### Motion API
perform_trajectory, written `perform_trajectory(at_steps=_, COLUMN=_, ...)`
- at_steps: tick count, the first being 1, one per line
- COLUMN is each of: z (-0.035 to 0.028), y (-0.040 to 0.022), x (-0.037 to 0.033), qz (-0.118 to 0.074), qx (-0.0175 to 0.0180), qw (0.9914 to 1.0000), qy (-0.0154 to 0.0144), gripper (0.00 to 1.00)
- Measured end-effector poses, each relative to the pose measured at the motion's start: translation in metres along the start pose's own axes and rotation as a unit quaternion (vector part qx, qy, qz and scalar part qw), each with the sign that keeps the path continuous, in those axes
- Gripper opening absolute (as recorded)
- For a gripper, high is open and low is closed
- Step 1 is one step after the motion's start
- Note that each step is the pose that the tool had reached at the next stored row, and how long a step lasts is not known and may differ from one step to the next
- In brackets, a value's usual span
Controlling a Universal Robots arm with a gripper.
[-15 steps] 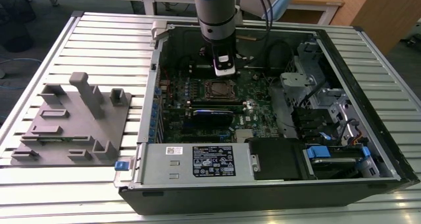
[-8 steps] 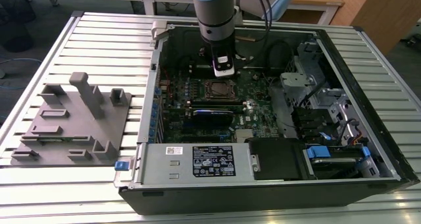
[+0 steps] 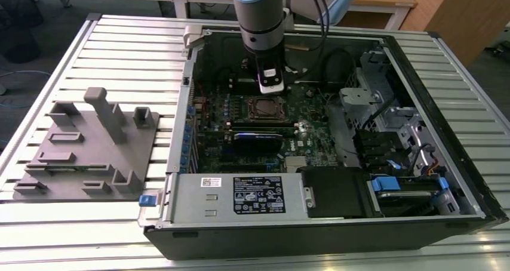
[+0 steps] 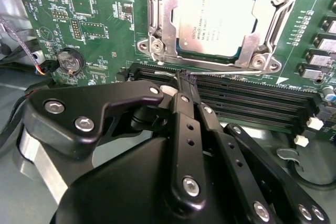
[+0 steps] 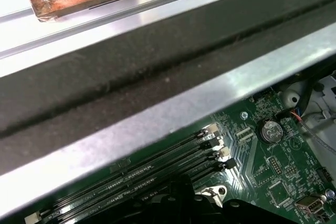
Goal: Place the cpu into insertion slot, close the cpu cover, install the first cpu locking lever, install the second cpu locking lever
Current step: 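Install the first cpu locking lever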
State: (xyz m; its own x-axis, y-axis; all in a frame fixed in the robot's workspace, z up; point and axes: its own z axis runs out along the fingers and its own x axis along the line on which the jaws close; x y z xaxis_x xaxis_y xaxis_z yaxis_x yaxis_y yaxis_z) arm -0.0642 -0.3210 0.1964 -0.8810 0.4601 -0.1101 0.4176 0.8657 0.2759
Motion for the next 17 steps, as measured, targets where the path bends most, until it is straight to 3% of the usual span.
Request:
perform_trajectory(at_steps=13, z=0.0012, y=-0.001, x=0.0011, qz=-0.004, qx=-0.0013, qw=0.99999, qy=-0.0008, gripper=0.11)
perform_trajectory(at_steps=17, z=0.0021, y=-0.0012, x=0.0012, qz=-0.004, qx=0.0015, qw=0.99999, qy=-0.0022, gripper=0.11)
